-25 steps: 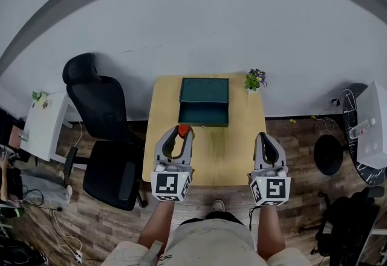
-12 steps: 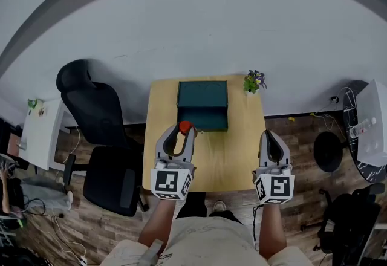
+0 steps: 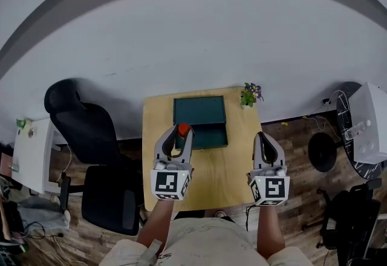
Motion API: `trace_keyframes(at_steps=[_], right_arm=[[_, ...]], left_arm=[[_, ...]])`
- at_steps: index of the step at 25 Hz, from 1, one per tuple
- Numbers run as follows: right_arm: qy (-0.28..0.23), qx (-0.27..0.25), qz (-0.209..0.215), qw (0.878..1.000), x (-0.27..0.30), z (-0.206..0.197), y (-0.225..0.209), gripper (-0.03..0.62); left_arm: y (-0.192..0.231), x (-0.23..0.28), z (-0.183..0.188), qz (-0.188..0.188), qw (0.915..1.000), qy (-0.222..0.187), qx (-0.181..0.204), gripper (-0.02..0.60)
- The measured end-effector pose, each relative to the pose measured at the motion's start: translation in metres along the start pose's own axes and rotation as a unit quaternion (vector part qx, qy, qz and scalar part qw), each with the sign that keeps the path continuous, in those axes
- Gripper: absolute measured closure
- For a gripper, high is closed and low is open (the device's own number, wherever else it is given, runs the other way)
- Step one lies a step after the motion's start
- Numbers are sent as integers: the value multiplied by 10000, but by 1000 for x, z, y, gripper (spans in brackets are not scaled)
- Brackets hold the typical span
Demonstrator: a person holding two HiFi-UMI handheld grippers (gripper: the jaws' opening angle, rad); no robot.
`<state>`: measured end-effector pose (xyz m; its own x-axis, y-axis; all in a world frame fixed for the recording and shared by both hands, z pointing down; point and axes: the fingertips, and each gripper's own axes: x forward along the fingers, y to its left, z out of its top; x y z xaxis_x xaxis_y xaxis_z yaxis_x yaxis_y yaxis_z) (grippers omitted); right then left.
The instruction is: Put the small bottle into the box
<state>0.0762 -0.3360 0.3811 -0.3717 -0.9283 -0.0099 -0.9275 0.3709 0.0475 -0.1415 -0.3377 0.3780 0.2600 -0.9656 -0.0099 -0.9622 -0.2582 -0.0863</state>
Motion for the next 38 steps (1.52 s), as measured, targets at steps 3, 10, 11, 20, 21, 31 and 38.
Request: trace_keyframes(at_steps=[3,10,11,20,21,31,38], right_arm=[[31,-22,-60,10000,15,-1,2,572],[119,-34,-160,9998,33,-8,6,572],[135,-31,-176,9998,35,-9,7,572],[277,-43,-272,9992,44,-19,9,572],[302,-51,-281,9991,45,-20,9,572],[531,-84,-332,9980,56,-36,16,572],[714,-35,-335,9969,65,-51,21,572]], left_arm=[[10,12,-4,-68,10000,13,-44,449],[22,30,-15,-196,9997,71,-115,449],[23,32,-16,-219,9997,80,-120,449],[24,46,-30,-399,9988,187,-195,449],[24,46,-32,-423,9987,202,-205,449],[26,58,-64,-594,9966,497,-285,449],[24,64,-92,-730,9937,769,-361,449]])
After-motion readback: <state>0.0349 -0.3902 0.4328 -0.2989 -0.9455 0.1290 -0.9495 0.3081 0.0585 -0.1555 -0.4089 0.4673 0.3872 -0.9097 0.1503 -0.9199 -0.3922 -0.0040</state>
